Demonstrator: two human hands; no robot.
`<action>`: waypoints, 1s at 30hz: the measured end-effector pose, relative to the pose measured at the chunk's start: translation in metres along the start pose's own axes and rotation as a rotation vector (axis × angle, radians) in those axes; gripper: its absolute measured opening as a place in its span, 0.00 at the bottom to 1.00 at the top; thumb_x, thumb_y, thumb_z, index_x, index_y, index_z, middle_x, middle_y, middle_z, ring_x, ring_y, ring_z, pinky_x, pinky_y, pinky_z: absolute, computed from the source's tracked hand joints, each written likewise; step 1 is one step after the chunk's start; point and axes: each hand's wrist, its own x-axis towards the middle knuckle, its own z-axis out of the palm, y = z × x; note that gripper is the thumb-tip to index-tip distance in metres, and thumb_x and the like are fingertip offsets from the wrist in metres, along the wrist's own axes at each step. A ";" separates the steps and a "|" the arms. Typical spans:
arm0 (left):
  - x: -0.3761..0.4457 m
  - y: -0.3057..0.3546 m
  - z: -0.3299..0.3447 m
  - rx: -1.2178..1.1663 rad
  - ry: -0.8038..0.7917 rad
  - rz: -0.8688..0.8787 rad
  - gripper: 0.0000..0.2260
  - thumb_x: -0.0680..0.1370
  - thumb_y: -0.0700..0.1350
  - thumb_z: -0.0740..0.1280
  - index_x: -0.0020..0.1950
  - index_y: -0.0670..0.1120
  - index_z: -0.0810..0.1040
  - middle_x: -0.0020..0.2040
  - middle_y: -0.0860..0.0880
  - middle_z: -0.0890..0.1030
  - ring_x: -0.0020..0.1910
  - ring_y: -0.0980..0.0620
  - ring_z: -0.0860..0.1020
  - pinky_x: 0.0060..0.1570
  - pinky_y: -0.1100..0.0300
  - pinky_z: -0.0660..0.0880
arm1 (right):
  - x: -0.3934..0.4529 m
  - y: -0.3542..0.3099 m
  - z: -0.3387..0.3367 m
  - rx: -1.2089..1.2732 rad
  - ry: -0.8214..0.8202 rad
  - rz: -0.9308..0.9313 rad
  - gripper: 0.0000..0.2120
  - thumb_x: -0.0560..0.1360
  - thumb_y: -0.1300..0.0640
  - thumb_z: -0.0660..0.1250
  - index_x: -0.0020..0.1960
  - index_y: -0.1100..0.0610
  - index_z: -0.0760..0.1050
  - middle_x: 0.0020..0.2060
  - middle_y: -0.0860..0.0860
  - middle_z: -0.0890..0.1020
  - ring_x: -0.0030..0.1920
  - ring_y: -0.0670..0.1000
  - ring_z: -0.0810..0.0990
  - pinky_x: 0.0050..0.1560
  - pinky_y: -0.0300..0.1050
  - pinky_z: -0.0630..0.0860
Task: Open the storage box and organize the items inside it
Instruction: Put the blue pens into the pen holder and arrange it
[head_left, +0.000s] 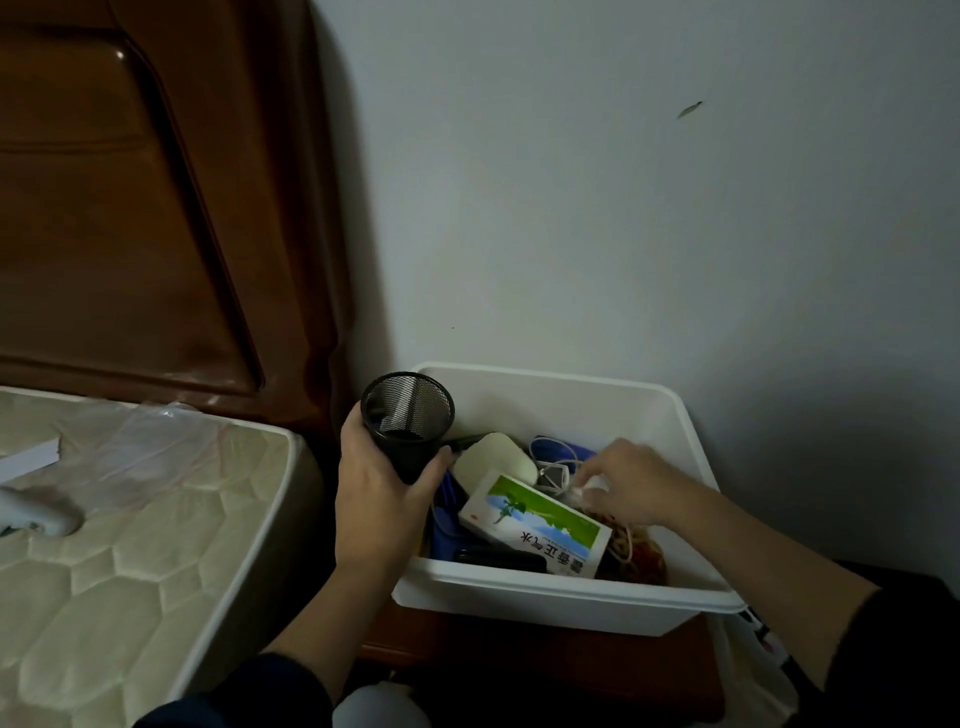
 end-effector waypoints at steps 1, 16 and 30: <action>0.000 0.000 0.000 -0.002 0.018 -0.006 0.42 0.73 0.55 0.80 0.80 0.50 0.61 0.74 0.50 0.72 0.74 0.50 0.72 0.71 0.44 0.75 | 0.002 -0.010 -0.001 -0.003 0.114 -0.015 0.09 0.80 0.47 0.69 0.58 0.41 0.84 0.59 0.48 0.78 0.59 0.54 0.77 0.62 0.50 0.77; 0.001 -0.003 0.003 -0.088 0.128 -0.082 0.42 0.73 0.54 0.80 0.80 0.51 0.60 0.73 0.52 0.72 0.74 0.54 0.70 0.74 0.49 0.71 | 0.078 -0.155 0.043 -0.062 0.007 -0.204 0.16 0.85 0.47 0.59 0.69 0.52 0.75 0.68 0.55 0.78 0.68 0.60 0.74 0.60 0.50 0.70; 0.001 -0.003 0.002 -0.073 0.121 -0.099 0.43 0.73 0.52 0.81 0.80 0.46 0.61 0.73 0.49 0.73 0.74 0.52 0.72 0.73 0.45 0.73 | 0.139 -0.167 0.059 -0.027 -0.185 -0.055 0.11 0.78 0.46 0.67 0.55 0.52 0.79 0.59 0.54 0.84 0.59 0.57 0.83 0.57 0.50 0.79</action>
